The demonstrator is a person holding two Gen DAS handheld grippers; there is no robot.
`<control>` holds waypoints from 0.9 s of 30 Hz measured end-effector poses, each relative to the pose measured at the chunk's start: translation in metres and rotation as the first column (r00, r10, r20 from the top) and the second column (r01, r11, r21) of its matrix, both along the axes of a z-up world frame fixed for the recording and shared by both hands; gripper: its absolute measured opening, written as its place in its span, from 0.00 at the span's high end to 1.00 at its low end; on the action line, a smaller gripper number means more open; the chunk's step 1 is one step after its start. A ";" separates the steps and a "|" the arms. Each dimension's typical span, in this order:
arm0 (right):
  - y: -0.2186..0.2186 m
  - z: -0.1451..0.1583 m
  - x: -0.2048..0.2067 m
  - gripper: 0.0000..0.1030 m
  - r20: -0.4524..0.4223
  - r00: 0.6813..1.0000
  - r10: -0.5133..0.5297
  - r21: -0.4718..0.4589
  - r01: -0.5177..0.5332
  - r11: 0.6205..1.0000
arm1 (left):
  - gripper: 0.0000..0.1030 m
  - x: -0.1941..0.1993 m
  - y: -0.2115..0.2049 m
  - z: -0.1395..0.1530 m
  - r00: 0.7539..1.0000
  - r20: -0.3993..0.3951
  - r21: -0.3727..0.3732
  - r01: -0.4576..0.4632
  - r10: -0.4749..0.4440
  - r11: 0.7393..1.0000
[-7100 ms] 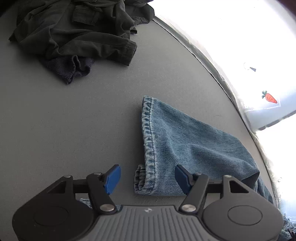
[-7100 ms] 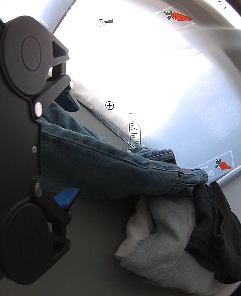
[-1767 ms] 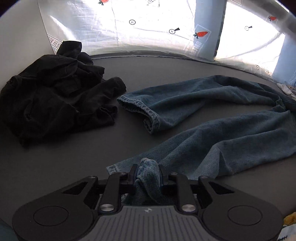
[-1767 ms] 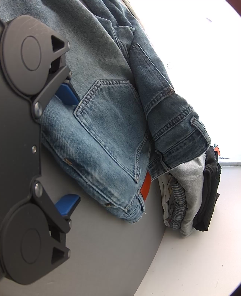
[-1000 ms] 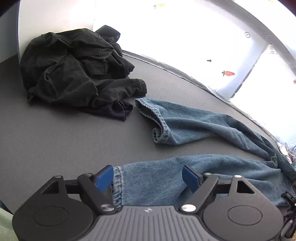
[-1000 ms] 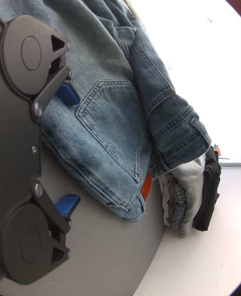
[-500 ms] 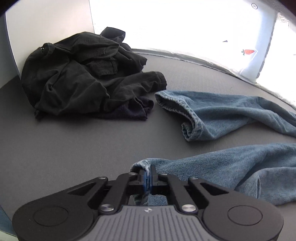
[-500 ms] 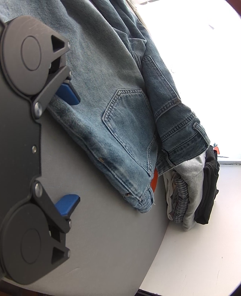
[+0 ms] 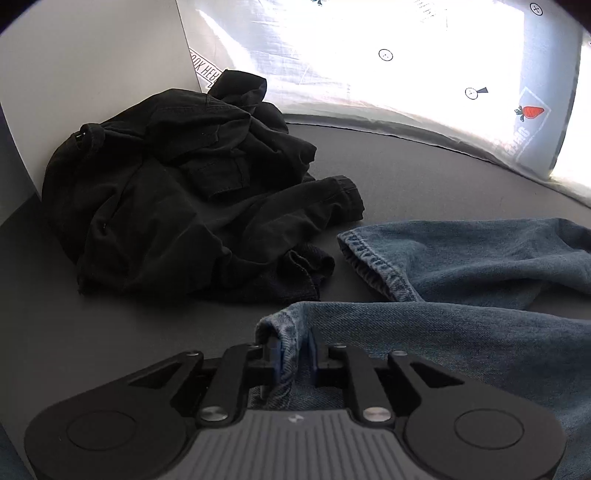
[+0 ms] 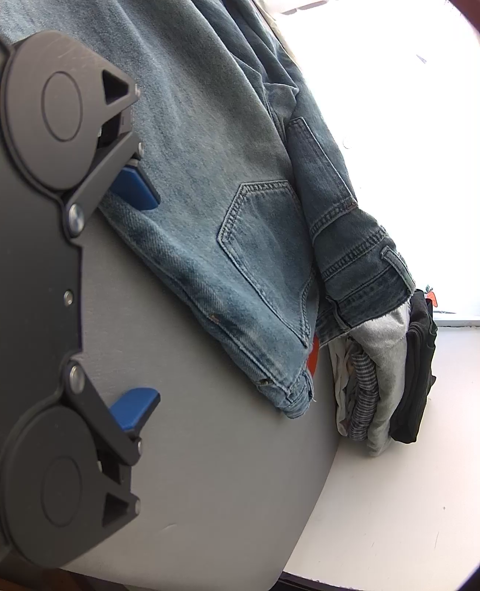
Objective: Fold clothes
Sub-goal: 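Open the left gripper to release the jeans leg hem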
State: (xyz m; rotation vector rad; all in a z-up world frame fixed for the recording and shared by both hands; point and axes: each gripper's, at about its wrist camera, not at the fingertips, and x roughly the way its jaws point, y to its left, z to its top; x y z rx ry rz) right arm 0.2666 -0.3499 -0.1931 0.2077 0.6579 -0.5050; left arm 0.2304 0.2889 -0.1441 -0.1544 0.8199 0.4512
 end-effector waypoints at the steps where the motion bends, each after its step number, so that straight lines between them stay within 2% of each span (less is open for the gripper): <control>1: 0.000 0.000 -0.001 0.00 0.000 1.000 0.007 0.001 -0.007 1.000 | 0.53 -0.008 0.000 0.000 0.999 0.012 -0.023 -0.029 0.030 0.999; 2: 0.000 0.001 -0.003 0.00 -0.005 1.000 0.025 0.001 -0.025 1.000 | 0.48 -0.016 -0.001 0.000 0.998 0.023 -0.045 -0.057 0.058 0.997; 6: -0.010 0.006 -0.008 0.00 -0.027 0.992 0.122 0.046 -0.120 0.992 | 0.46 -0.053 0.002 0.000 0.984 0.045 -0.160 -0.162 0.171 0.974; 8: -0.024 0.011 -0.012 0.00 0.006 0.990 0.141 0.126 -0.140 0.982 | 0.44 -0.069 -0.001 0.000 0.979 0.045 -0.195 -0.188 0.200 0.963; 10: -0.044 0.015 -0.017 0.03 0.068 0.992 0.108 0.236 -0.121 0.964 | 0.44 -0.079 -0.010 -0.001 0.975 0.034 -0.198 -0.207 0.218 0.958; 12: -0.068 0.017 -0.019 0.14 0.117 0.993 0.020 0.336 -0.059 0.940 | 0.43 -0.087 -0.019 -0.004 0.970 0.017 -0.203 -0.236 0.244 0.950; 13: -0.081 0.017 -0.019 0.16 0.136 0.990 -0.030 0.386 -0.025 0.922 | 0.43 -0.090 -0.024 -0.007 0.965 0.006 -0.215 -0.254 0.261 0.943; 16: -0.125 0.015 -0.012 0.34 0.158 0.969 -0.188 0.523 0.079 0.849 | 0.43 -0.098 -0.040 -0.017 0.952 -0.019 -0.267 -0.299 0.305 0.916; 17: -0.139 0.013 -0.008 0.42 0.157 0.961 -0.228 0.559 0.104 0.822 | 0.43 -0.097 -0.046 -0.018 0.954 -0.023 -0.268 -0.295 0.300 0.917; 18: -0.152 0.012 -0.005 0.45 0.155 0.951 -0.266 0.593 0.126 0.796 | 0.43 -0.096 -0.053 -0.020 0.955 -0.027 -0.268 -0.291 0.295 0.918; 23: -0.202 0.003 0.022 0.44 0.168 0.925 -0.341 0.677 0.143 0.722 | 0.44 -0.092 -0.082 -0.023 0.962 -0.042 -0.271 -0.272 0.271 0.924; 26: -0.220 -0.001 0.035 0.43 0.166 0.915 -0.367 0.736 0.133 0.663 | 0.43 -0.090 -0.094 -0.019 0.961 -0.037 -0.279 -0.274 0.275 0.920; 27: -0.224 -0.004 0.037 0.43 0.163 0.906 -0.392 0.762 0.137 0.633 | 0.43 -0.088 -0.098 -0.019 0.961 -0.036 -0.277 -0.272 0.273 0.922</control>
